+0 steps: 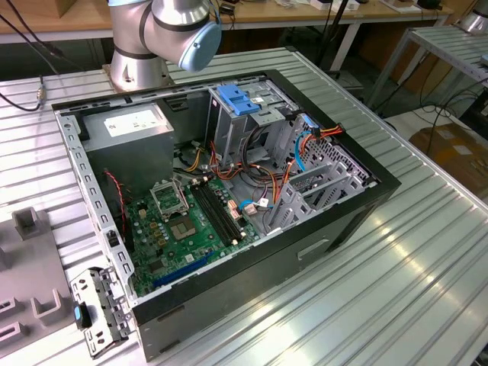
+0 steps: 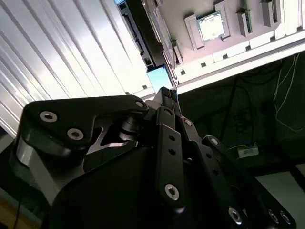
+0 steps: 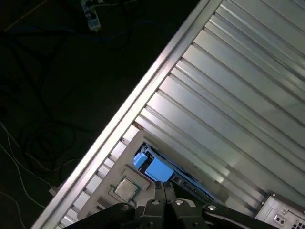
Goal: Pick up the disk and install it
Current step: 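Pick up the disk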
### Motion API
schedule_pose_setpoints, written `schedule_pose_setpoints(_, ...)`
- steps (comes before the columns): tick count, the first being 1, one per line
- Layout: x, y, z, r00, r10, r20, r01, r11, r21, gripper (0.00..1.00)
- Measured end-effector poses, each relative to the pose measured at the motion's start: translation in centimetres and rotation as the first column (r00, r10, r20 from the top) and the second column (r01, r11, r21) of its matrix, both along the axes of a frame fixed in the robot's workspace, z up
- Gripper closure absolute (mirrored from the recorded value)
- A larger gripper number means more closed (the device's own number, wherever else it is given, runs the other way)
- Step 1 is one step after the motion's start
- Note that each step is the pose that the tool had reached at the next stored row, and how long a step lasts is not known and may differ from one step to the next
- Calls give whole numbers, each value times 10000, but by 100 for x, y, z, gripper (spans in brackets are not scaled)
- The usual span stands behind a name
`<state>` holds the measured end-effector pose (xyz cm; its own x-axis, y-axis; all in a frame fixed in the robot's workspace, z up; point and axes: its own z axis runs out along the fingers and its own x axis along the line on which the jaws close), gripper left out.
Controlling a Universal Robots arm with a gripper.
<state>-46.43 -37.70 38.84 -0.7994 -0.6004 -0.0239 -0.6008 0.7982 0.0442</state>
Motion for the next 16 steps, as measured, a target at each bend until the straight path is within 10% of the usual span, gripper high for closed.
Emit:
schedule_pose_setpoints(5, 0, 0, -1, 9925, 1225, 0, -1225, 9925, 0, 89)
schedule_pose_setpoints(11, 0, 0, -1, 9748, 2230, 0, -2230, 9748, 0, 89)
schedule_pose_setpoints(16, 0, 0, -1, 9481, 3179, 1, -3179, 9481, 0, 89)
